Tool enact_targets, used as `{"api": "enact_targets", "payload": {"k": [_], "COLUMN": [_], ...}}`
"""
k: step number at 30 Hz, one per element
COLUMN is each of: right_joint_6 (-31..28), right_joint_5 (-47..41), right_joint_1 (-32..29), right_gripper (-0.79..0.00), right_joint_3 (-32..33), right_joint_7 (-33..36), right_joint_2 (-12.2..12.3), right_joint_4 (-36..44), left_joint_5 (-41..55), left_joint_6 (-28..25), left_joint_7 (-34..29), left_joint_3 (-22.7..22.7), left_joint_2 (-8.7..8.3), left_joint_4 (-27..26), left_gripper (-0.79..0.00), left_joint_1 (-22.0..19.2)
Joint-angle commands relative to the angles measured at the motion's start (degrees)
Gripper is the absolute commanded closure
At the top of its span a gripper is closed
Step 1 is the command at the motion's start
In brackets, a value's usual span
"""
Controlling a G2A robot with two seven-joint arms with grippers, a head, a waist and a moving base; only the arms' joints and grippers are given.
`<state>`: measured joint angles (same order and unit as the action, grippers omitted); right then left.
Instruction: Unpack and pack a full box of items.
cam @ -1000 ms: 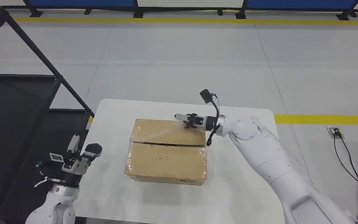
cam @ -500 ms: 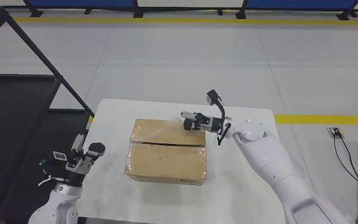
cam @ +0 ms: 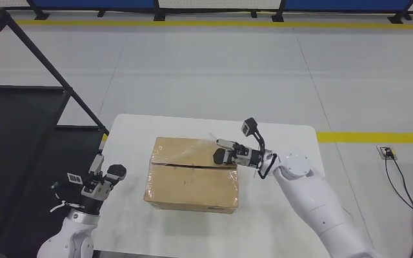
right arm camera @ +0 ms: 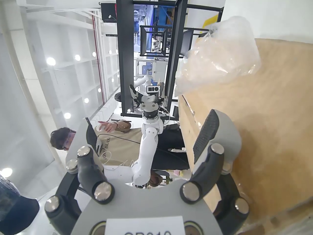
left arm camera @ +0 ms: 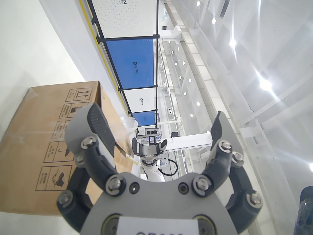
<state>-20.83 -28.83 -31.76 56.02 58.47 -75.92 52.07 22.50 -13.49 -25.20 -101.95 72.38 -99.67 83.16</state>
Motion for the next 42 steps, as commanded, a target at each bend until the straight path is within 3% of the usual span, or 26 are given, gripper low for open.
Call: {"api": "enact_targets", "payload": {"k": [1, 7, 12, 26, 35, 38, 42], "right_joint_6": [0.5, 6.4, 8.1, 7.2, 2.0, 1.5, -0.1], "right_joint_5": [4.0, 11.5, 12.2, 10.1, 5.8, 5.2, 6.2], "right_joint_1": [-1.8, -4.2, -3.6, 0.2, 1.9, 2.6, 3.2], "right_gripper": [-0.785, -0.785, -0.785, -0.785, -0.785, -0.391, -0.24], "right_joint_3": [0.4, 0.1, -0.7, -3.0, -3.4, -3.9, -4.5], "right_joint_7": [-4.0, -11.5, -13.8, -19.2, -16.4, -16.1, -18.0], "right_joint_2": [0.4, 0.8, 0.3, -2.2, -3.7, -4.3, -5.0], "right_joint_4": [3.8, 11.0, 10.6, 3.4, -1.7, -3.5, -5.5], "left_joint_5": [-0.2, 0.3, 1.5, 2.9, 3.7, 3.9, 4.1], "left_joint_6": [0.0, -0.6, -1.5, -2.4, -3.0, -3.1, -3.2], "left_joint_7": [0.0, -0.1, -0.2, -0.3, -0.3, -0.3, -0.2], "left_joint_3": [0.1, 0.1, -0.8, -2.0, -2.5, -2.7, -2.8], "left_joint_2": [-0.04, -0.13, -0.22, -0.48, -0.61, -0.65, -0.69], "left_joint_4": [-0.1, -0.5, -0.4, -0.8, -0.5, -0.5, -0.6], "left_gripper": [-0.785, -0.785, -0.785, -0.785, -0.785, -0.785, -0.785], "left_joint_1": [0.0, 0.7, 1.7, 3.1, 3.4, 3.6, 3.7]}}
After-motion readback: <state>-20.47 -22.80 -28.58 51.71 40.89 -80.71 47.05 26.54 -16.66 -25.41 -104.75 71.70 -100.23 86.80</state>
